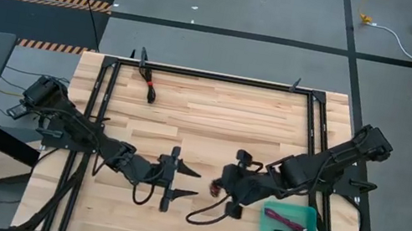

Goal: Pick and place USB-C Cables
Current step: Put the black charger cable into the green bin

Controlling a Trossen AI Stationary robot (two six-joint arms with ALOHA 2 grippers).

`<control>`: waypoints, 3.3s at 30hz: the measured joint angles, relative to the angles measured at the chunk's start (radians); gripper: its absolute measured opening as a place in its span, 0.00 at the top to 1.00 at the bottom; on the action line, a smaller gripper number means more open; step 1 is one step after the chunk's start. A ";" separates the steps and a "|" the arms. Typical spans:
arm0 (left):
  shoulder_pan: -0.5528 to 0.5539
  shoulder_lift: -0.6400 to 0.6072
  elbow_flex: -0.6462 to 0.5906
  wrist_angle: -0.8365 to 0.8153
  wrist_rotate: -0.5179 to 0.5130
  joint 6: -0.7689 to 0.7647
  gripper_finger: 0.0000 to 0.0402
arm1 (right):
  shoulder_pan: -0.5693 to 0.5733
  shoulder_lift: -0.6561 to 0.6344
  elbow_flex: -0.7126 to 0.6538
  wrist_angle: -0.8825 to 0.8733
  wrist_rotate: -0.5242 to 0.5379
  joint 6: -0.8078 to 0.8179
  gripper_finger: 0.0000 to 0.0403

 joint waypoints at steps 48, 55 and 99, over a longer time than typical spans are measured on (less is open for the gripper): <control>0.002 0.000 0.000 -0.009 -0.001 -0.026 0.43 | 0.288 -0.071 -0.355 -0.421 -0.476 0.657 0.73; 0.002 0.000 0.000 -0.009 -0.001 -0.026 0.43 | 0.282 -0.071 -0.355 -0.417 -0.440 0.657 0.59; -0.060 -0.269 0.001 -1.475 0.439 -0.634 0.43 | -0.151 -0.071 -0.653 0.973 -0.127 -0.478 0.57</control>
